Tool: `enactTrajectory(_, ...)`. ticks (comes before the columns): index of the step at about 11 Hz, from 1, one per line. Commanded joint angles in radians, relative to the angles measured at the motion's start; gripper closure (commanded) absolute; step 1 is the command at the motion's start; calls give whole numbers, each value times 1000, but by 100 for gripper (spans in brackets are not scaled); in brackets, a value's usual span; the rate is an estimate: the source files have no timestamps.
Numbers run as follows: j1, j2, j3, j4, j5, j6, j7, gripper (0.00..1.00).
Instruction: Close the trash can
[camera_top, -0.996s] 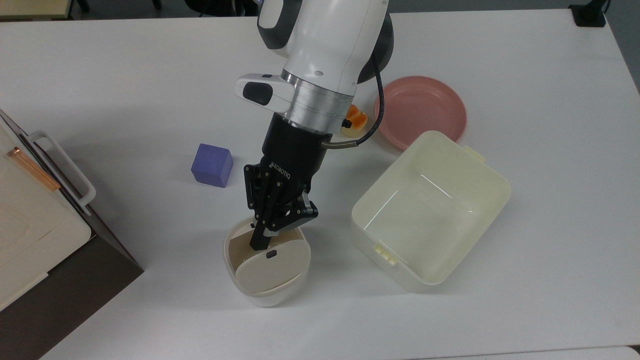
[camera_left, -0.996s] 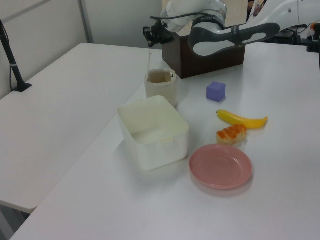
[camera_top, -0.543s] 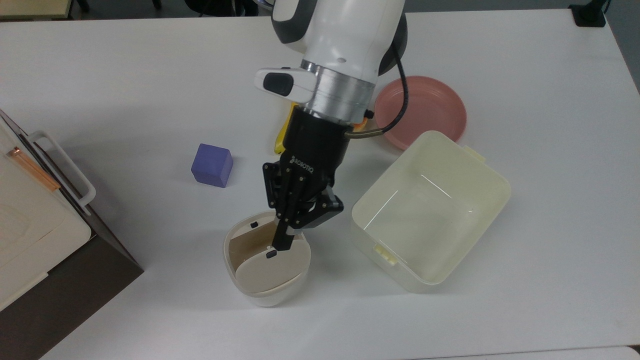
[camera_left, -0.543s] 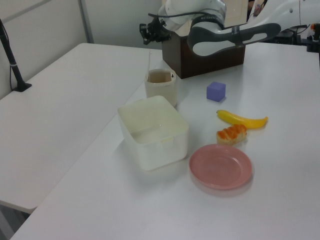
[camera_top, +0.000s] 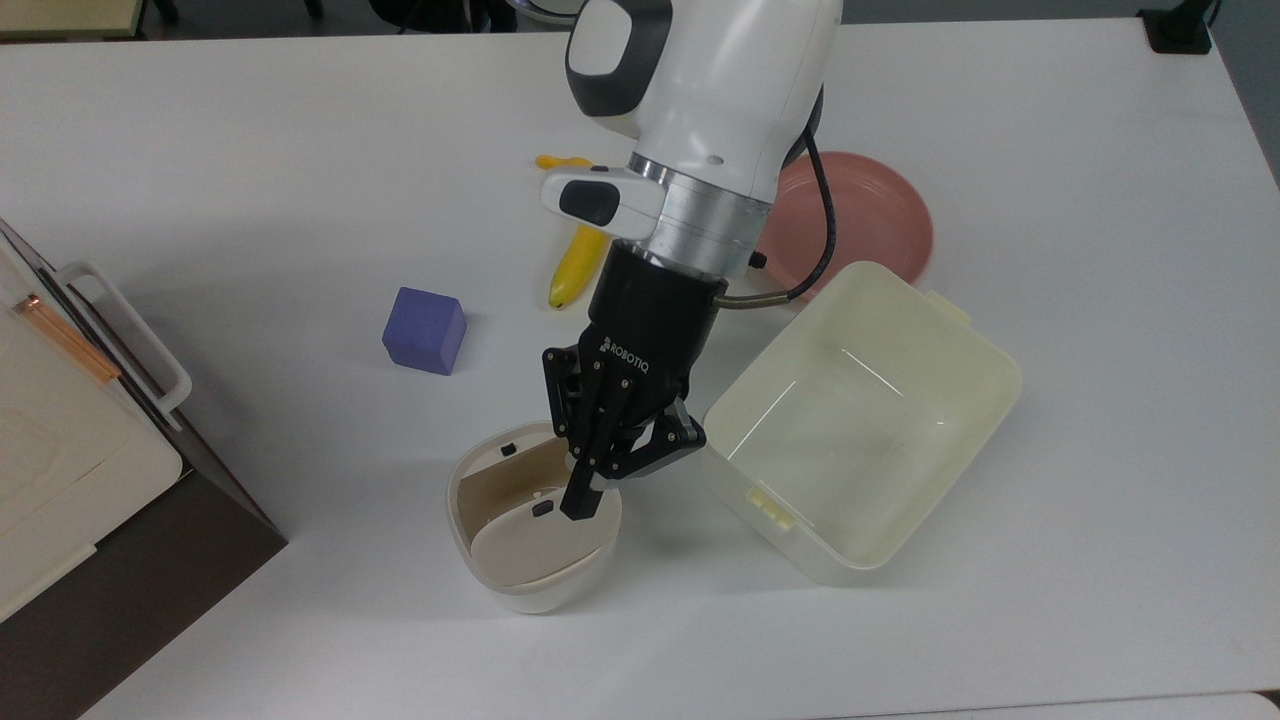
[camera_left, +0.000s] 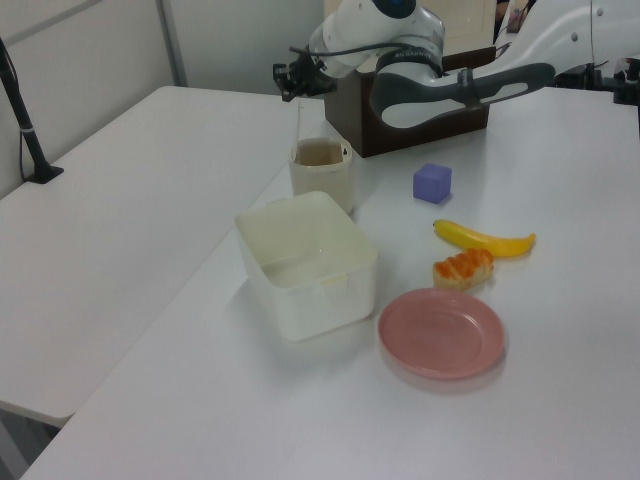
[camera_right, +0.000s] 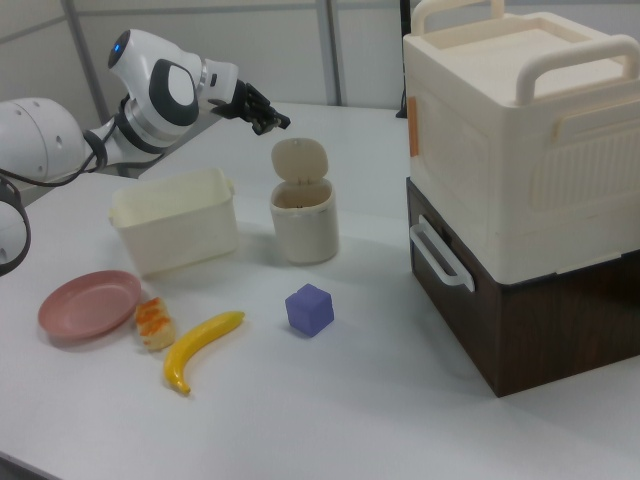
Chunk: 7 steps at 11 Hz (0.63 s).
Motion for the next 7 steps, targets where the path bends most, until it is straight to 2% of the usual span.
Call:
enactTrajectory(1,12,-17,-16,-27,-13,-84,-101,100)
enactTrajectory(3,12,-54,-14,-53,8,-222,-236,100)
enactTrajectory(4,15,-79,-14,-67,41,-291,-329,100)
enactTrajectory(6,13,-99,-28,-73,158,-431,-565,100)
enactTrajectory(7,12,-102,-30,-72,184,-494,-645,100)
